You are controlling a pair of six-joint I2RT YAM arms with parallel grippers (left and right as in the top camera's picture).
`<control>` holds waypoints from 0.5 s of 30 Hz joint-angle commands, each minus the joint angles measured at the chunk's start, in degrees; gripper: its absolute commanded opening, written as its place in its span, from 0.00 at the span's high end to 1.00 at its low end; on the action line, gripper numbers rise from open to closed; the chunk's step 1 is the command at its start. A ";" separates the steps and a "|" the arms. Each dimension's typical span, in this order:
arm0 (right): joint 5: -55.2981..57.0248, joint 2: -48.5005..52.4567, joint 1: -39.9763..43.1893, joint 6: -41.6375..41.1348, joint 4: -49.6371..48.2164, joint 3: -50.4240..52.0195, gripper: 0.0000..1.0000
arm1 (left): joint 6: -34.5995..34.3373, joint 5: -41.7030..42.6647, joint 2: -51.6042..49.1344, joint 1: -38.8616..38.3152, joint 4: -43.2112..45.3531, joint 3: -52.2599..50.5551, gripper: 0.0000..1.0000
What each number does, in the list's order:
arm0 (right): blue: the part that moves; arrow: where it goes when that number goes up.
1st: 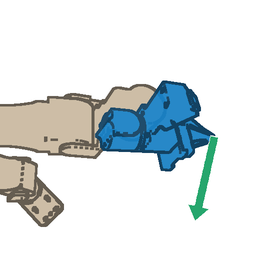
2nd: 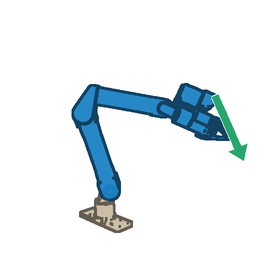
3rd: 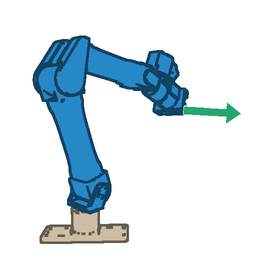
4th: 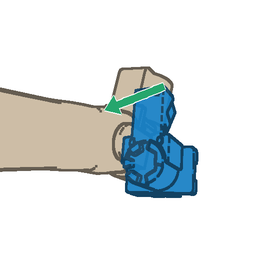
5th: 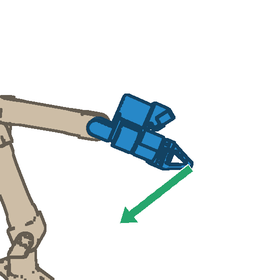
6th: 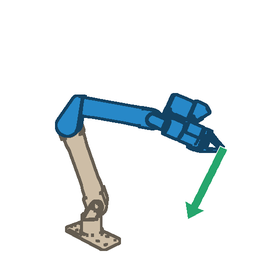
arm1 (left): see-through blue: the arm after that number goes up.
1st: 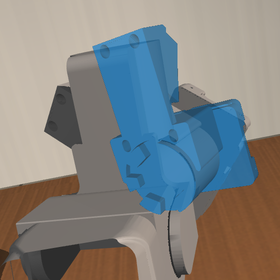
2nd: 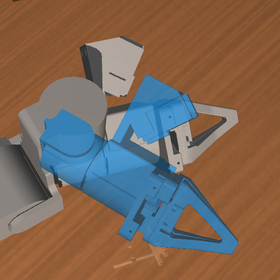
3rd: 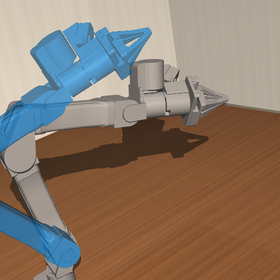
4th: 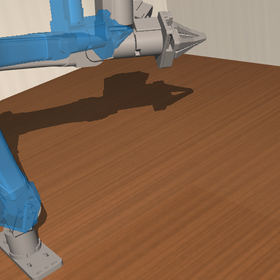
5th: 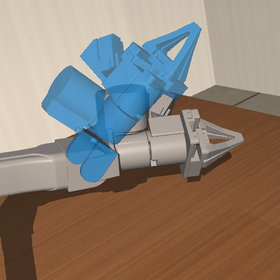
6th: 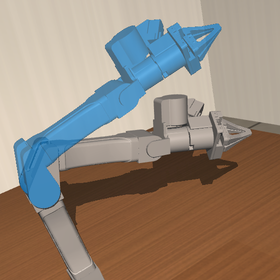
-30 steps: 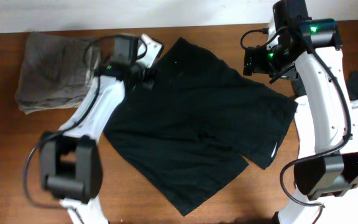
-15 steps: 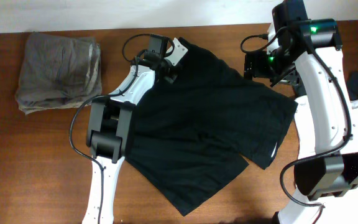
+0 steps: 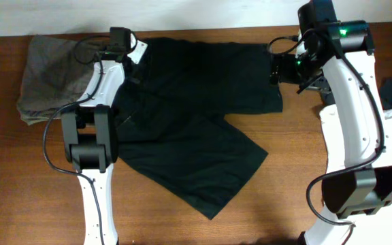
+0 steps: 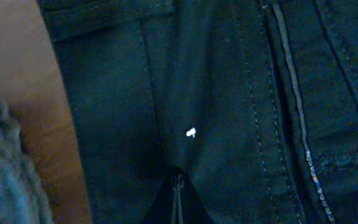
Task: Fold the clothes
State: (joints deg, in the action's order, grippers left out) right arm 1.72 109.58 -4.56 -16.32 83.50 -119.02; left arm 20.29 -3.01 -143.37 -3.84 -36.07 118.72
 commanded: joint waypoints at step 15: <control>-7.61 27.98 4.66 -8.68 -11.89 4.63 0.44 | -4.20 -2.21 29.88 -0.11 -16.81 -0.74 0.27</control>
State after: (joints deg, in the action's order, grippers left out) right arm -2.17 135.15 -1.06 -23.92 73.10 -114.65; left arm 16.88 -4.97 -116.33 -3.99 -51.92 117.99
